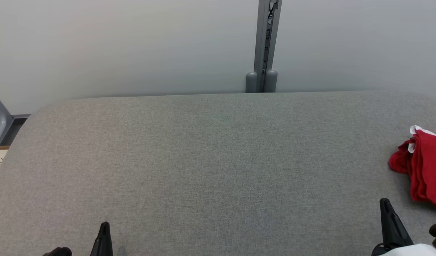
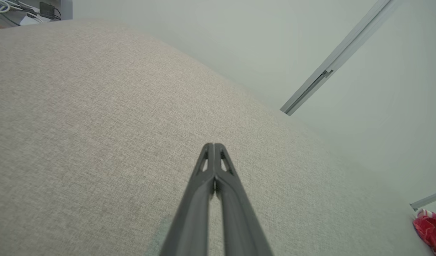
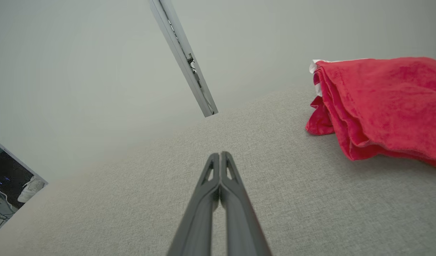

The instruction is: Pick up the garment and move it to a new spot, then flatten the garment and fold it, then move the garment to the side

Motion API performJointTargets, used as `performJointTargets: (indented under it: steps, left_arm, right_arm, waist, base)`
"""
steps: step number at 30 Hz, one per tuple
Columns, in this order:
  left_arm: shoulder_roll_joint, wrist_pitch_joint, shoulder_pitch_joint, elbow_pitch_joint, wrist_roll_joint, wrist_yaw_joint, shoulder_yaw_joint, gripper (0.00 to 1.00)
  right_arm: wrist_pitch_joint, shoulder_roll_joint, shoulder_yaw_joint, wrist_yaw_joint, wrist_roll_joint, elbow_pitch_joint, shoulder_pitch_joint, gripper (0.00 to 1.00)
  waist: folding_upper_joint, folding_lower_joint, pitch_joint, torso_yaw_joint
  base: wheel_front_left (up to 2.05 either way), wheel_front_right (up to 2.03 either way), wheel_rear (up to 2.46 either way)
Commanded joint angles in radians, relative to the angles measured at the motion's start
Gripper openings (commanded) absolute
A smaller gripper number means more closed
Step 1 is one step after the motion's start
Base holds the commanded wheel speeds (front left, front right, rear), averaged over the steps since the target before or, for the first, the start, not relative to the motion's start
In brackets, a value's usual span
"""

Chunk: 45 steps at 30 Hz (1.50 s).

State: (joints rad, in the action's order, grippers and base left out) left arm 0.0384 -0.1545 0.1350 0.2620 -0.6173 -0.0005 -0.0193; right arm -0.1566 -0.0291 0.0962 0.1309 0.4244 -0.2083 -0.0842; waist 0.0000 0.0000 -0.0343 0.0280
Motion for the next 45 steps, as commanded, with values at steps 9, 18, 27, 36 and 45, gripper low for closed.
performJointTargets:
  steps: [9,18,27,36,45]
  left_arm:
    - [0.006,0.036,-0.058,-0.017,-0.143,-0.022,0.023,0.0]
    - [0.008,0.072,-0.088,-0.018,-0.273,-0.04,0.04,0.0]
    - [0.009,0.101,-0.113,-0.018,-0.379,-0.053,0.055,0.0]
    - [0.01,0.127,-0.136,-0.018,-0.477,-0.065,0.067,0.0]
    - [0.01,0.153,-0.158,-0.019,-0.565,-0.078,0.079,0.0]
  right_arm:
    - [0.039,-0.012,0.006,0.0,0.171,0.006,0.05,0.0]
    - [0.075,-0.014,0.008,0.0,0.327,0.0,0.073,0.0]
    - [0.104,-0.016,0.01,0.0,0.453,-0.005,0.092,0.0]
    - [0.13,-0.017,0.011,0.0,0.569,-0.009,0.109,0.0]
    - [0.155,-0.019,0.012,0.0,0.676,-0.013,0.125,0.0]
  waist:
    - [0.0,0.0,0.003,-0.002]
    - [0.0,0.0,0.007,-0.005]
    - [0.0,0.0,0.01,-0.008]
    - [0.0,0.0,0.013,-0.01]
    - [0.0,0.0,0.017,-0.012]
  base:
    - [0.0,0.0,0.0]
    - [0.0,0.0,0.0]
    - [0.0,0.0,0.0]
    - [0.0,0.0,0.0]
    - [0.0,0.0,0.0]
